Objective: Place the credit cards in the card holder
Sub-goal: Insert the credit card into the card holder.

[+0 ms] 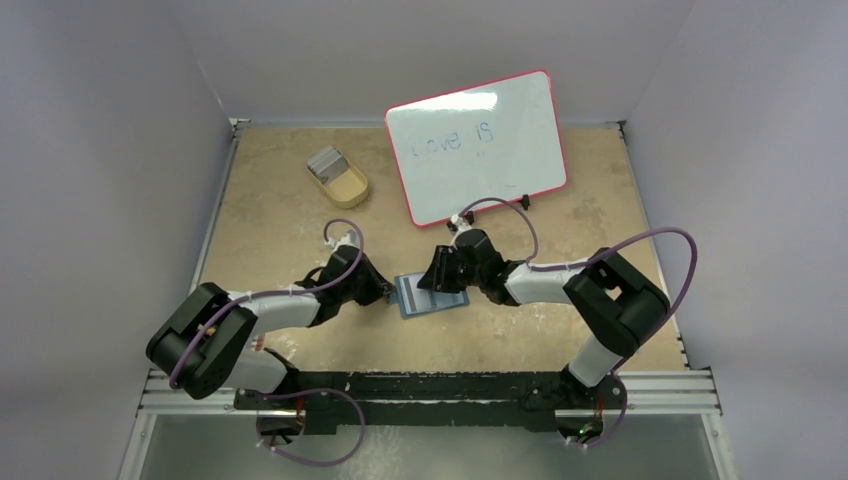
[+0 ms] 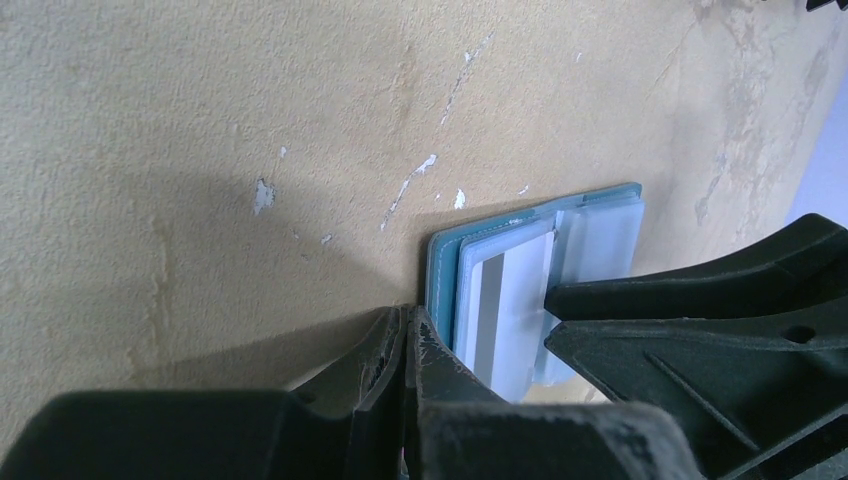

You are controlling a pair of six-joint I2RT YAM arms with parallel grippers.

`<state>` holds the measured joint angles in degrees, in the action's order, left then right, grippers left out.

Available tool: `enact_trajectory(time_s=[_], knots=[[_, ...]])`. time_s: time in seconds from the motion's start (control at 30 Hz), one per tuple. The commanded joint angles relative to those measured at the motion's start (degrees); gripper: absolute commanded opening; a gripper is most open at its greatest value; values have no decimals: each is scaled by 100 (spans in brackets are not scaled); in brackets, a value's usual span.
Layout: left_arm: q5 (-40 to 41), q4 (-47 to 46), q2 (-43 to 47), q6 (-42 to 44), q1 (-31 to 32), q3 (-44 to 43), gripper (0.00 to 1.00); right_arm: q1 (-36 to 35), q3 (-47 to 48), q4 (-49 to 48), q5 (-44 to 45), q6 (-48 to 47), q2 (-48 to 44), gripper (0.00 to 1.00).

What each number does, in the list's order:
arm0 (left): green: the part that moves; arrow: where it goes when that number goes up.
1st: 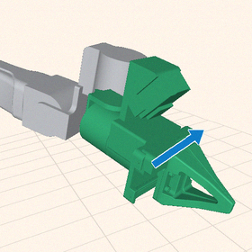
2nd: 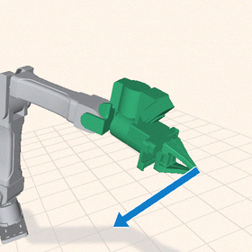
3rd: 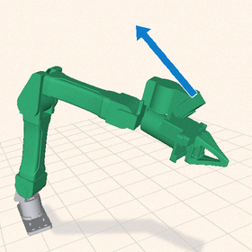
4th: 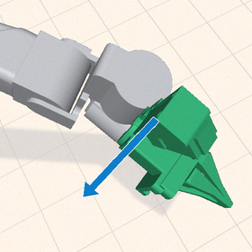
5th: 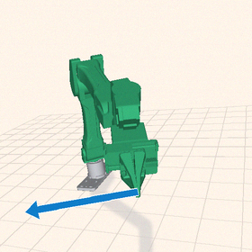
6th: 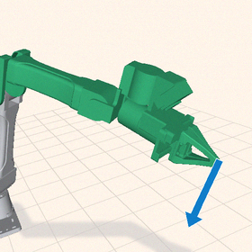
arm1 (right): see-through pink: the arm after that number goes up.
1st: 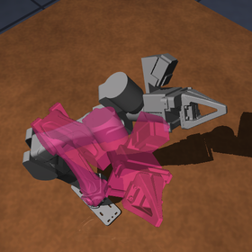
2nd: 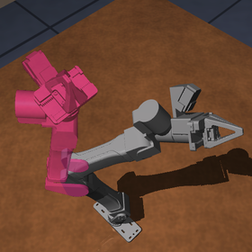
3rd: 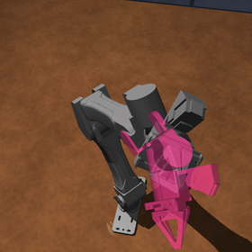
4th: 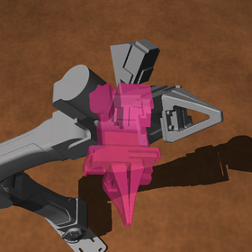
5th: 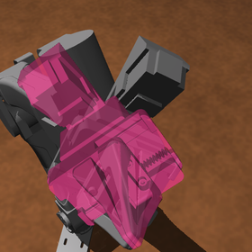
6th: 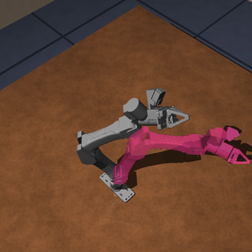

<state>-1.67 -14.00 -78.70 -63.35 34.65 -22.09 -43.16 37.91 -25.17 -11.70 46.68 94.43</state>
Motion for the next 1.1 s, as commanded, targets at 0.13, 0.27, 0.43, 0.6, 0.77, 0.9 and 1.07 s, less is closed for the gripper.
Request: enact_trajectory(time_s=[0.13, 0.27, 0.43, 0.6, 0.77, 0.9, 1.07], knots=[[203, 160, 78, 247, 33, -227, 0, -70, 181, -277, -342, -165, -6, 33], [210, 222, 147, 261, 33, -244, 0, -70, 201, -361, -470, -194, 87, 35], [218, 382, 278, 286, 33, -289, 0, -70, 166, -204, -648, -298, -115, 36], [308, 828, 574, 517, 11, -486, 0, -44, 244, 534, -91, -475, -737, 43], [175, 1077, 762, 633, -24, -587, 0, 107, 219, 1171, 305, -647, -1124, 50], [106, 1444, 870, 881, -57, -738, 11, 325, 77, 1421, 362, -673, -1374, 58], [73, 2387, 982, 1505, -56, -1134, 25, 532, -129, 1666, 353, -559, -1624, 67]])
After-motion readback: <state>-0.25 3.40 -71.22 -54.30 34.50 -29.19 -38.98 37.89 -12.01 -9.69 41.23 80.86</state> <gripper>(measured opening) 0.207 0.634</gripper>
